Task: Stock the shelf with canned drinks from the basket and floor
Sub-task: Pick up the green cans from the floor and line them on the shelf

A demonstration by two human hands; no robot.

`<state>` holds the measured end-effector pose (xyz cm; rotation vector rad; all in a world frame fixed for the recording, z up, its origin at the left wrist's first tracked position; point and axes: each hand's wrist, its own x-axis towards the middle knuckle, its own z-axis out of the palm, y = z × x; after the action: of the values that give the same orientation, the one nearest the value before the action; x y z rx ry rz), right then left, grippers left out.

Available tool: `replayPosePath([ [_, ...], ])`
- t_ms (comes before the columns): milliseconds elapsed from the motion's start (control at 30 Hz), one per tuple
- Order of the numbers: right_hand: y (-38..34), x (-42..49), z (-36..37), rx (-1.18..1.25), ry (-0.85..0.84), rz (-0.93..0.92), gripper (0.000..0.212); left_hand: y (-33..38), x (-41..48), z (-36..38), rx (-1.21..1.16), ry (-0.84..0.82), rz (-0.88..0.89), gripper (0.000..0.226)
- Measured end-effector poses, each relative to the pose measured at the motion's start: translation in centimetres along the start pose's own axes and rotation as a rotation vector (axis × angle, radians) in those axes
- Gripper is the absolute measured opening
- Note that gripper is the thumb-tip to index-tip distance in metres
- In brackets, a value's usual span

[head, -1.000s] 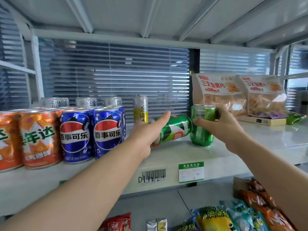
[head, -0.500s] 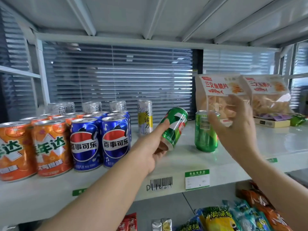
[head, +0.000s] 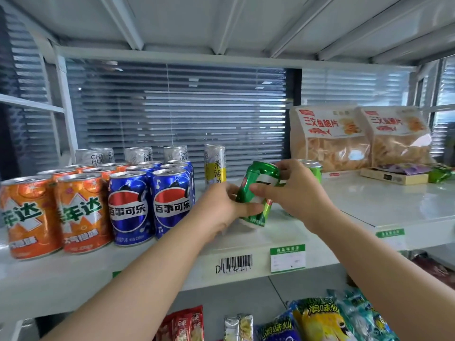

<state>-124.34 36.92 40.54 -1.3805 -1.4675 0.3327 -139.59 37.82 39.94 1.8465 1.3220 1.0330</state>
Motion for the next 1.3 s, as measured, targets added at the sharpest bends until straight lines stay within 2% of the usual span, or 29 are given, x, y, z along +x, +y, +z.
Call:
replayPosePath([
  [67,-0.4,-0.1,-0.5,-0.092,-0.01,-0.063,0.076,0.8,0.3,0.0,0.192,0.043,0.045,0.041],
  [167,-0.8,0.0,-2.2,-0.063,0.027,-0.128,0.058,0.6,0.5,0.6,0.248,0.04,0.002,0.045],
  [233,-0.7,0.2,-3.6,-0.078,0.243,-0.212,0.043,-0.1,0.8,1.1,0.266,0.054,0.009,0.045],
  [267,-0.5,0.4,-4.2,-0.145,0.34,-0.245,0.043,-0.3,1.0,1.2,0.274,0.073,0.011,0.045],
  [300,-0.3,0.8,-4.7,-0.222,0.375,-0.244,0.05,-0.4,1.3,1.4,0.286,0.098,0.0,0.046],
  [333,0.2,1.3,-5.1,-0.309,0.341,-0.196,0.063,-0.5,1.7,1.6,0.3,0.124,-0.015,0.048],
  [400,0.8,2.2,-5.5,-0.454,0.161,-0.03,0.088,-0.6,2.3,2.2,0.34,0.184,-0.038,0.05],
  [467,1.5,2.9,-5.8,-0.487,0.003,0.069,0.1,-0.6,2.8,3.0,0.341,0.274,-0.057,0.046],
  [533,1.8,3.3,-5.9,-0.431,-0.052,0.085,0.09,-1.0,3.6,3.6,0.333,0.355,-0.094,0.043],
  [600,2.1,3.4,-5.7,-0.327,-0.017,0.079,0.078,-1.4,4.6,4.1,0.287,0.442,-0.136,0.042],
  [667,2.5,3.2,-5.4,-0.129,0.041,0.122,0.068,-1.5,5.4,4.2,0.204,0.526,-0.189,0.036],
  [733,3.4,3.0,-5.4,0.184,0.103,0.187,0.053,-1.5,5.9,4.1,0.158,0.535,-0.208,0.036],
  [800,4.6,2.7,-5.5,0.473,0.117,0.248,0.054,-1.5,6.4,3.9,0.153,0.513,-0.215,0.05],
  [833,5.3,2.5,-5.5,0.511,0.113,0.276,0.058,-1.6,6.6,3.8,0.151,0.504,-0.237,0.061],
  [900,6.6,1.9,-5.4,0.365,0.095,0.319,0.06,-2.0,7.1,3.7,0.15,0.495,-0.261,0.076],
  [967,7.3,1.8,-5.3,0.113,0.048,0.327,0.065,-2.3,7.6,3.7,0.156,0.498,-0.258,0.075],
  [1067,6.7,2.7,-5.7,-0.237,-0.128,0.228,0.08,-2.8,8.4,3.7,0.167,0.508,-0.237,0.071],
  [1200,4.3,4.3,-6.2,-0.631,-0.31,0.177,0.049,-3.3,8.9,4.1,0.188,0.519,-0.212,0.07],
  [1300,4.0,4.3,-5.8,-0.618,-0.253,0.191,0.047,-3.4,8.9,4.3,0.202,0.556,-0.225,0.066],
])
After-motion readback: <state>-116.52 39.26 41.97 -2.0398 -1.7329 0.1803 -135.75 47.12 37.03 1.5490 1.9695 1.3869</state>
